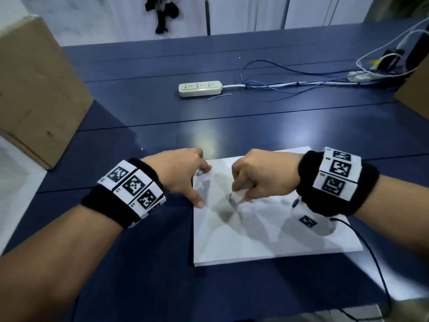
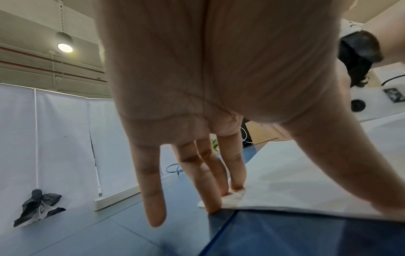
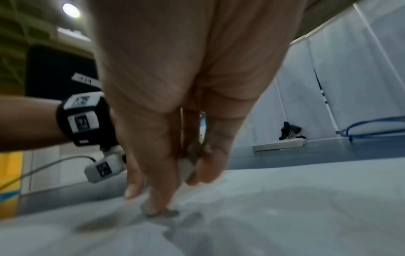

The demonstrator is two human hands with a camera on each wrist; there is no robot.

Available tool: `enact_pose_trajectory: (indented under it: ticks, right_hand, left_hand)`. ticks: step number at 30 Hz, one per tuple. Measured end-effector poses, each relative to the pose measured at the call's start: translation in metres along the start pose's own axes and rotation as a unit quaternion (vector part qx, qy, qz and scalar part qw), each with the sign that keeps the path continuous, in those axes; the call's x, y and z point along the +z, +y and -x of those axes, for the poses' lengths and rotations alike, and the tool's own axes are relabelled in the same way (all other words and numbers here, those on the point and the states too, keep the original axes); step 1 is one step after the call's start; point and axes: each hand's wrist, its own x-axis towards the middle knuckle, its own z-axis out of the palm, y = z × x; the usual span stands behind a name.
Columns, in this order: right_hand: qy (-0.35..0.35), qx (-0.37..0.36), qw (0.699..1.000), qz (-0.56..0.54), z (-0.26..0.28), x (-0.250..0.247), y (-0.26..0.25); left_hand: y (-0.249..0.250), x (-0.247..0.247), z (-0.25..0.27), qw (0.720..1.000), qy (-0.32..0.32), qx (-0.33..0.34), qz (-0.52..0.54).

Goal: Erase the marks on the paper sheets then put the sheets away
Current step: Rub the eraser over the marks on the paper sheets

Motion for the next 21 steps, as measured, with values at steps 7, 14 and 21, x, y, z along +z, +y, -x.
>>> enact_pose_trajectory:
  ticks: [7,14,21]
  right_hand:
    - [0.097,0.113,0.989,-0.011,-0.030,-0.010,0.036]
    - [0.020,0.031,0.999,-0.034,0.002,0.001,0.011]
    - [0.106,0.122,0.987,0.001,-0.030,-0.010,0.035]
  left_hand:
    - [0.001,0.000,0.001,1.000,-0.007,-0.003,-0.004]
    - [0.003,-0.003,0.001,1.000,-0.013,-0.016,-0.005]
    - [0.008,-0.006,0.000,0.999,-0.020,-0.025,-0.013]
